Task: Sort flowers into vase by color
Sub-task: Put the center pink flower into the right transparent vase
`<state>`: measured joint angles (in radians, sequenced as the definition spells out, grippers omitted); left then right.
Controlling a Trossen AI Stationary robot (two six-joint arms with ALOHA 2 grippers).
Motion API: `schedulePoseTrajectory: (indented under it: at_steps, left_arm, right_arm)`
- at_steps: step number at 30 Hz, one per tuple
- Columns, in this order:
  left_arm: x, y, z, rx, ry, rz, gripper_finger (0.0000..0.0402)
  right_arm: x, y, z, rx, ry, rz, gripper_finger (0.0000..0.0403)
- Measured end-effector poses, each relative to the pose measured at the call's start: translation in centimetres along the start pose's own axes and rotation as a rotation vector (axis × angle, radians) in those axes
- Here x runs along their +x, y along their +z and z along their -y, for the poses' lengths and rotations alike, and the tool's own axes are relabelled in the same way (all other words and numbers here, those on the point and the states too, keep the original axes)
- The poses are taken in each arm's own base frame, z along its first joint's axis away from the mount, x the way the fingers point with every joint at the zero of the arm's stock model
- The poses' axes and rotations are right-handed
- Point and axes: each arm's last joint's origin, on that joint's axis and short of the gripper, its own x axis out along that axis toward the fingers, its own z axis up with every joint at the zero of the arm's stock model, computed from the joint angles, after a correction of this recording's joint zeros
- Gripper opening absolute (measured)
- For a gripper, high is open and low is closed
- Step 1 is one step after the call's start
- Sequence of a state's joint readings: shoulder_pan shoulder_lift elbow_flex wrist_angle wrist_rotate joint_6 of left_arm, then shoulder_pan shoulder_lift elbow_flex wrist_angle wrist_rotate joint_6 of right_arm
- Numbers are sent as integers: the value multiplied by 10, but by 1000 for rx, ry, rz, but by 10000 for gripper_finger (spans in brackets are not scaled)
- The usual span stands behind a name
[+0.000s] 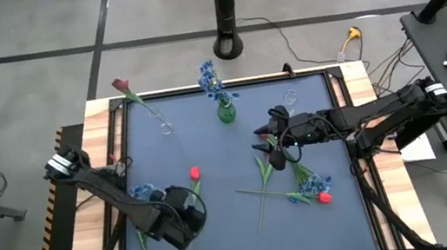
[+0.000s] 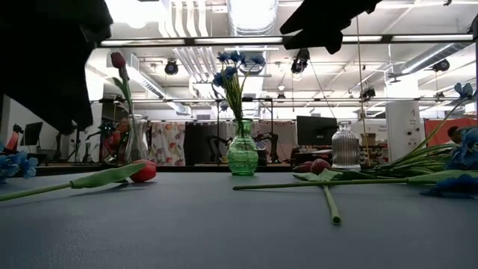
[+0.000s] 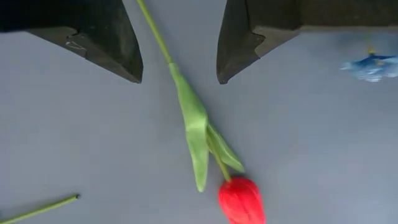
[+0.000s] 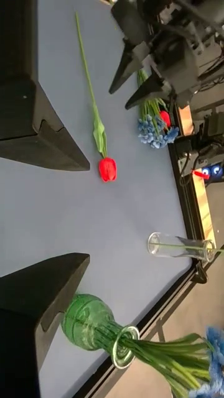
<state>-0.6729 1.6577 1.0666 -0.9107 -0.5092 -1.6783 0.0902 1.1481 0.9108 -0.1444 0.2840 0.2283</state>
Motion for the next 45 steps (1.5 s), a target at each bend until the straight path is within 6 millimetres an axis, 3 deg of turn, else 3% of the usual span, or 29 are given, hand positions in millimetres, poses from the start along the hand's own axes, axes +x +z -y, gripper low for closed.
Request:
schedulePoseTrajectory:
  at_steps: [7,12,27,35,45]
  left_arm:
    - [26,-6,16,30,83,12,231]
    - [42,-10,20,36,115,14,226]
    - [68,-20,23,50,170,21,84]
    - [58,-13,21,72,145,67,12]
    - [10,9,21,128,-27,279,6]
  right_arm:
    - [-2,-1,-6,-10,21,-2,219]
    - [-2,-2,-8,-14,29,-3,219]
    - [-2,-2,-8,-15,25,-2,219]
    - [-3,-2,-10,-22,32,-3,219]
    - [-12,-11,-35,-65,121,-17,219]
